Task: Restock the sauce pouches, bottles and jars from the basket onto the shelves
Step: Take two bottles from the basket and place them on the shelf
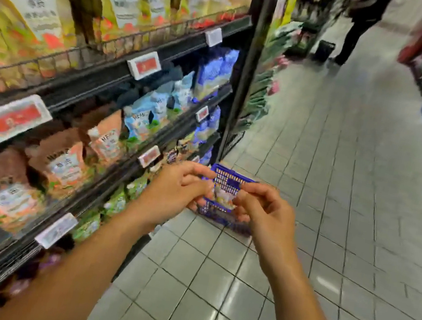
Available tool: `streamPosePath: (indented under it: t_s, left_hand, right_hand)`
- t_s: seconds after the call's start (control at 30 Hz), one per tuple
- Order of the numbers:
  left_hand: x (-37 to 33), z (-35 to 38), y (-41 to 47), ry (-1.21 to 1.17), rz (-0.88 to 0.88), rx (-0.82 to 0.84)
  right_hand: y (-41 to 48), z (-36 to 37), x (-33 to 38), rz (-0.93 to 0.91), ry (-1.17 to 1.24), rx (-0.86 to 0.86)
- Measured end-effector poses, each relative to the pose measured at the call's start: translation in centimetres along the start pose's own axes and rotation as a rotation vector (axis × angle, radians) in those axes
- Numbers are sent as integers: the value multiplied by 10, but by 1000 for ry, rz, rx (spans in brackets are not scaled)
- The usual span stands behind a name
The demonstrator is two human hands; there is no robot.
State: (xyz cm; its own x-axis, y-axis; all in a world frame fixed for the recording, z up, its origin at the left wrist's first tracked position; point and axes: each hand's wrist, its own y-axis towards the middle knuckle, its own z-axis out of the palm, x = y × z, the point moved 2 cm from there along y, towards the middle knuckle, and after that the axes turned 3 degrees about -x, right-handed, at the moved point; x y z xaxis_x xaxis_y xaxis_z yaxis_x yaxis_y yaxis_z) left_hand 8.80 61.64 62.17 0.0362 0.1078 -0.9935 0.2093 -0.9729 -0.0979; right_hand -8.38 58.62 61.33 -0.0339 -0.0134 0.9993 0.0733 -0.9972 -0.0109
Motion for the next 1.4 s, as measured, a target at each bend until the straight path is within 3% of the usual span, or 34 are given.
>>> streamPosePath:
  t_s: [0.3,0.57,1.4]
  left_hand:
    - [11,86,90,1,-32,86]
    - [22,128,155,44,-63,122]
    - [77,113,430,50,-295,156]
  right_hand:
    - [73,-103,-8,68,-66,-142]
    - [123,-144,-26,117,-10,-199]
    - [364,-92,-112,334,-126,-245]
